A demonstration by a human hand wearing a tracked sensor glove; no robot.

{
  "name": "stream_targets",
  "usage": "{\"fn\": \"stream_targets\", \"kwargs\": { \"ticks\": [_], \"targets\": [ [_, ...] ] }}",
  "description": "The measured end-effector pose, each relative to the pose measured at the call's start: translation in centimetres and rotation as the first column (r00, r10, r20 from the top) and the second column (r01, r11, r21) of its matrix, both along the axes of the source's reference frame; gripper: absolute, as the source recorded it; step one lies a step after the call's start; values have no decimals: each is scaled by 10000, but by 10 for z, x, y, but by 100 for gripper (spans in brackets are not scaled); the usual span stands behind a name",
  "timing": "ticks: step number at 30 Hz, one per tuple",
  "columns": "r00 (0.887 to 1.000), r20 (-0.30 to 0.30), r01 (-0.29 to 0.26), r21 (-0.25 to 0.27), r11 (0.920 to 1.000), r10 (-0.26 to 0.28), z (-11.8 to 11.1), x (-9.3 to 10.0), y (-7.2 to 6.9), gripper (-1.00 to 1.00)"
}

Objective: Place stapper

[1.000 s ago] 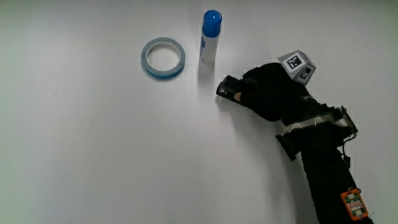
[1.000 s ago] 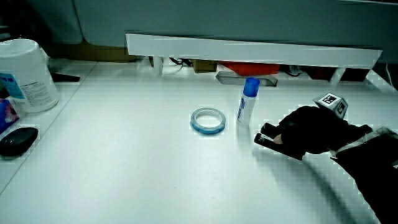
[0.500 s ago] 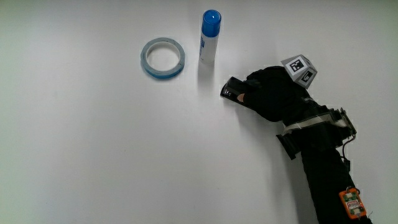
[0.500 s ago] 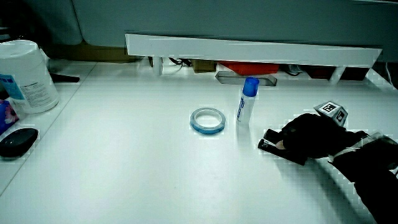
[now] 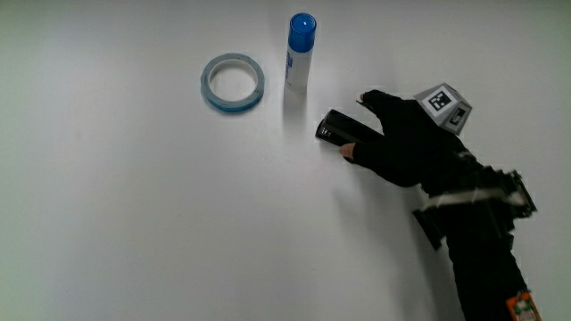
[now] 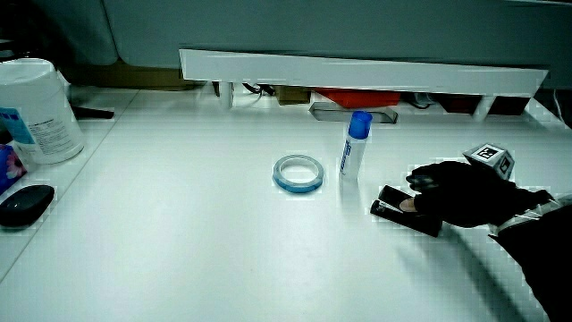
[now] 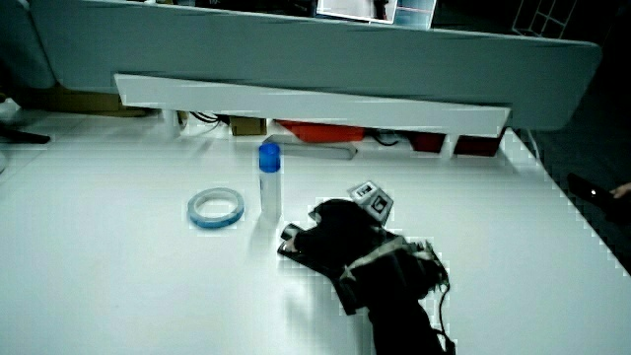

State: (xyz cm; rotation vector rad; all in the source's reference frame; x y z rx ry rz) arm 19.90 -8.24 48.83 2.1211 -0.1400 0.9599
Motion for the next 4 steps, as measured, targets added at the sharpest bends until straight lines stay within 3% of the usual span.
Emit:
{"fn": "stream_targets", "kwargs": {
  "ticks": [2, 4],
  "targets": [
    [9987, -254, 453, 86, 9989, -451, -19, -4, 7, -100],
    [9911, -516, 1260, 696, 9896, -1226, -35, -10, 15, -100]
  ]
}}
